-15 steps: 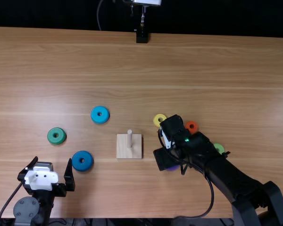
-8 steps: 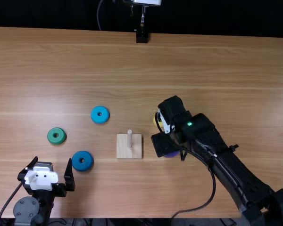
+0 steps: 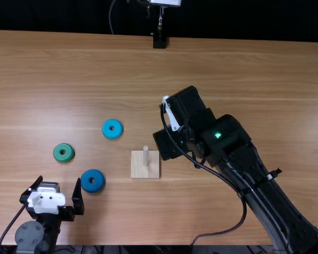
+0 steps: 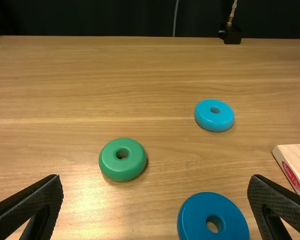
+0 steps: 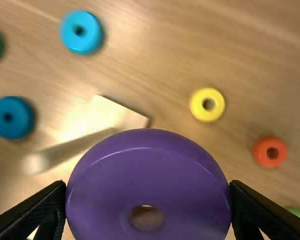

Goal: Build the Hanoi tower: stack the rings onto the peg from bottom to top in this color order: purple, dark blue, light blue, dark green, light green, yellow, orange.

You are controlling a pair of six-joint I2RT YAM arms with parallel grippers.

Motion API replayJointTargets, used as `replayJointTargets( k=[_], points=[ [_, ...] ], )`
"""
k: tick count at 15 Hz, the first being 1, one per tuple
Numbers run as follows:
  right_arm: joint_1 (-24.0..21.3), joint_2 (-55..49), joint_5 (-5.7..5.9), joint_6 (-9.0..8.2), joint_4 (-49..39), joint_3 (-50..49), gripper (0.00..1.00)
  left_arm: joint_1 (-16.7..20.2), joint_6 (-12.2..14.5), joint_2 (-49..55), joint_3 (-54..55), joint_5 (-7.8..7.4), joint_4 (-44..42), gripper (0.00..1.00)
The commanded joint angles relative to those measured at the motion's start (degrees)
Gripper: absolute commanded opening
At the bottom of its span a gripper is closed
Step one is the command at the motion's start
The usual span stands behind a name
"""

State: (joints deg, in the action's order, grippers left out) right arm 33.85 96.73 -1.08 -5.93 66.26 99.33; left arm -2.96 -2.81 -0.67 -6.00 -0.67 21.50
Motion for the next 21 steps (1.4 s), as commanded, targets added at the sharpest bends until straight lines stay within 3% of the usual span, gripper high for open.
replayJointTargets(
  k=[1,5,11,21],
  points=[
    [1.40,-0.75,-0.18,1.72,1.94,5.79,0.00,0.24,0.80,0.67,6.00,-0.70,4.55,1.00],
    [5.00,1.71,-0.29,2.24,6.58,13.43,0.00,0.24,0.80,0.67,6.00,-0.70,4.55,1.00],
    [7.99,4.35,-0.18,2.03,7.31,13.43,0.00,0.24,0.80,0.67,6.00,-0.70,4.55,1.00],
    [8.17,10.06,-0.39,1.82,6.47,13.43,0.00,0.24,0.80,0.67,6.00,-0.70,4.55,1.00]
  ],
)
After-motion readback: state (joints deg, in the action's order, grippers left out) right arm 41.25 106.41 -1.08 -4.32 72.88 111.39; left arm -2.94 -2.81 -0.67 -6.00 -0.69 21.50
